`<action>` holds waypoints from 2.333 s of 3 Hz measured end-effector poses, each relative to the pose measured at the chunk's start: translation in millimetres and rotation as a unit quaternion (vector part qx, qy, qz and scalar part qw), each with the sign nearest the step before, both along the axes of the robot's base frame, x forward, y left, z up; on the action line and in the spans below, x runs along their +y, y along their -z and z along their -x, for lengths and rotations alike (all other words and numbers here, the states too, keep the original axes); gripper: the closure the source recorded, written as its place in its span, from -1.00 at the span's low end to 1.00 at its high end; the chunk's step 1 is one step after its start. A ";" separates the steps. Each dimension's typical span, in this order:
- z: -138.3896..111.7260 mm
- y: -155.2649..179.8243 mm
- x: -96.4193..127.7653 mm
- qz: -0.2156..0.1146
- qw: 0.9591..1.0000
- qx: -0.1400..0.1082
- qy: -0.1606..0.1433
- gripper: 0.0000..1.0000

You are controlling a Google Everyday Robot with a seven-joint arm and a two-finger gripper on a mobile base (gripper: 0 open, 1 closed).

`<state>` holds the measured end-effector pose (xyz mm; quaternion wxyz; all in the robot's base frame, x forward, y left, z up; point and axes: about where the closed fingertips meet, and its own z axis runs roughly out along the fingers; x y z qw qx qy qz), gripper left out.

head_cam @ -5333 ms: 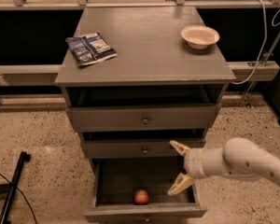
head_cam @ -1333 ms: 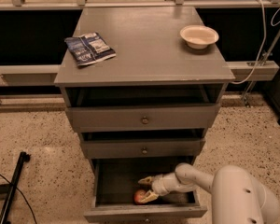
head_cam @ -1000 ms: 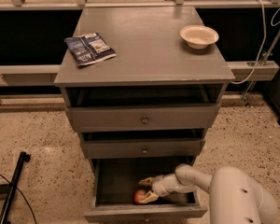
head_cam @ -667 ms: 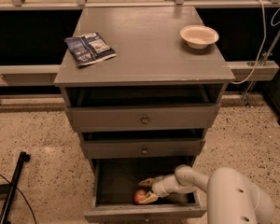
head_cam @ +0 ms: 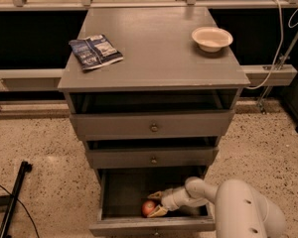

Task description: Pick apple from bottom drawer and place on counter

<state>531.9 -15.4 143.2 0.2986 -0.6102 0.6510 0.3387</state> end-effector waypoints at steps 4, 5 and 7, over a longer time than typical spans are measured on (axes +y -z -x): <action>-16.2 -67.3 -5.8 -0.082 0.995 -0.050 0.014 0.78; -12.9 -154.2 -24.1 -0.110 0.986 -0.122 -0.010 0.86; 22.9 -360.8 -4.4 -0.099 0.954 -0.232 -0.160 0.99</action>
Offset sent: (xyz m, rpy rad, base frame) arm 0.0047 0.0006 -0.0217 -0.0120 0.0337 -0.0010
